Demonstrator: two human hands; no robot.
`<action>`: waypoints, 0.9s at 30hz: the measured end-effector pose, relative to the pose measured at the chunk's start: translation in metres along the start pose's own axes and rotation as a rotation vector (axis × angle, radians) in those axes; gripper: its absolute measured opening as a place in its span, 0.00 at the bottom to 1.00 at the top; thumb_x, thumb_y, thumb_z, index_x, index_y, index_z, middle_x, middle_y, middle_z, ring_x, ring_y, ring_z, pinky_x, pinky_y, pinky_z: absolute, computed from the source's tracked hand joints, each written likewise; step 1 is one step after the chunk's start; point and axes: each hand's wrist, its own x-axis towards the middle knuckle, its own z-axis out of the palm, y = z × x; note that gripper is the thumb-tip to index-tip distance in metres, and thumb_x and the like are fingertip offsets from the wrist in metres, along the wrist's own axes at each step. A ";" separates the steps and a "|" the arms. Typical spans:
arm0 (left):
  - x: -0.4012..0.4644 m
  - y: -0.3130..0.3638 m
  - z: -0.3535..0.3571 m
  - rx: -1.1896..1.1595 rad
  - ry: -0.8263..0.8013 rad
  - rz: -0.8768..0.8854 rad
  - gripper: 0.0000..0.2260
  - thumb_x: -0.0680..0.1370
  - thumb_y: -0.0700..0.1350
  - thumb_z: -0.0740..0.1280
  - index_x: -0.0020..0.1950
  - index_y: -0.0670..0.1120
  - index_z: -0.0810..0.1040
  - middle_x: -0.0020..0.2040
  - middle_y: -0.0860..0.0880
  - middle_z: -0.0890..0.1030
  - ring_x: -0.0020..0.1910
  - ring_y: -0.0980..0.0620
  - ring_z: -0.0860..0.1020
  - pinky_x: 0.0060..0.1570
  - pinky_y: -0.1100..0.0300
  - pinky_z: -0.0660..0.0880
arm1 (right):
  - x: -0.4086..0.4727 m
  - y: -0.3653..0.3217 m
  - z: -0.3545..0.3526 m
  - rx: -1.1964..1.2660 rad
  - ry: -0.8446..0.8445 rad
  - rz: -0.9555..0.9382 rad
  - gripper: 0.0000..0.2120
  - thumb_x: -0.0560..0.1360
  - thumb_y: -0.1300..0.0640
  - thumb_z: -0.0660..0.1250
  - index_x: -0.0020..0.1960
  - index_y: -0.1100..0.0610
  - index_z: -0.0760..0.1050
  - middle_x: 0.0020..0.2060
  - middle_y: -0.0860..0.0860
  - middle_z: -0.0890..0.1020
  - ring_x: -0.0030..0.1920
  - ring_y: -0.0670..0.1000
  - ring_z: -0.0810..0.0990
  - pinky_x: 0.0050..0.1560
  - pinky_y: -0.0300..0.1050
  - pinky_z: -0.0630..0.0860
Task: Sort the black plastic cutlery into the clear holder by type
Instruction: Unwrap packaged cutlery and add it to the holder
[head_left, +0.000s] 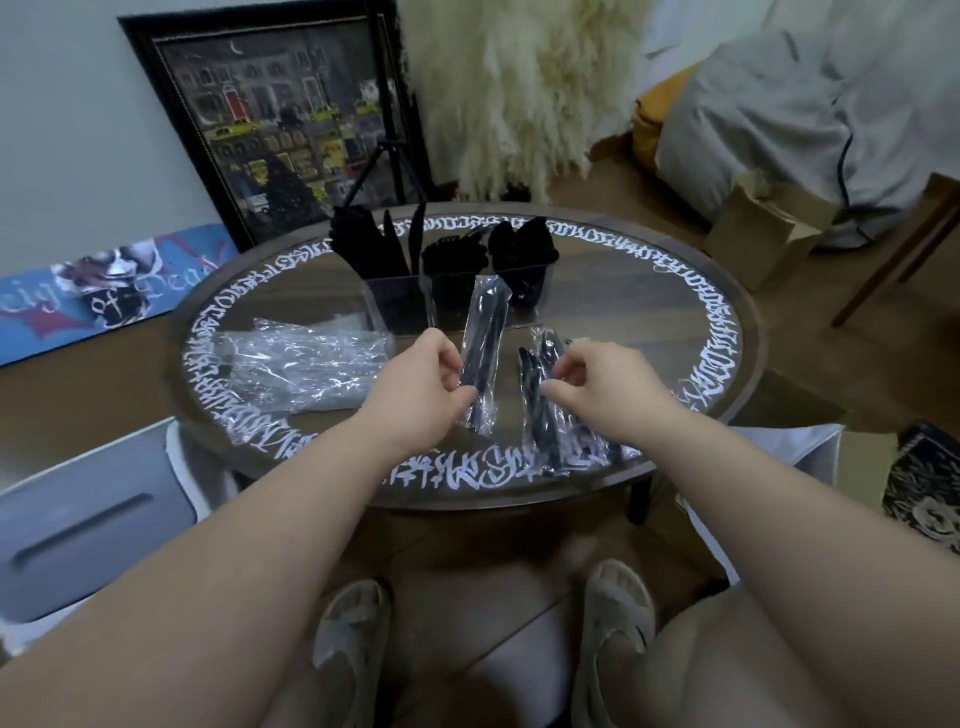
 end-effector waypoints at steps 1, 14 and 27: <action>-0.002 -0.001 -0.004 0.001 0.011 0.006 0.10 0.76 0.44 0.69 0.48 0.49 0.68 0.42 0.50 0.77 0.37 0.50 0.79 0.35 0.59 0.72 | -0.002 -0.007 -0.002 0.008 -0.010 -0.026 0.11 0.75 0.47 0.67 0.51 0.53 0.78 0.45 0.48 0.80 0.46 0.50 0.78 0.45 0.42 0.73; -0.026 -0.012 -0.036 -0.090 0.208 0.032 0.11 0.74 0.49 0.71 0.38 0.50 0.71 0.38 0.51 0.79 0.39 0.49 0.79 0.40 0.56 0.74 | -0.010 -0.073 0.031 0.798 -0.190 0.055 0.07 0.75 0.61 0.69 0.52 0.52 0.77 0.42 0.53 0.84 0.44 0.53 0.84 0.46 0.48 0.80; -0.025 -0.023 -0.046 0.513 0.255 0.284 0.13 0.79 0.55 0.62 0.60 0.53 0.76 0.59 0.54 0.77 0.62 0.51 0.70 0.60 0.55 0.67 | -0.004 -0.063 0.022 0.212 -0.063 -0.193 0.10 0.79 0.60 0.63 0.51 0.49 0.81 0.36 0.44 0.81 0.39 0.47 0.81 0.41 0.40 0.78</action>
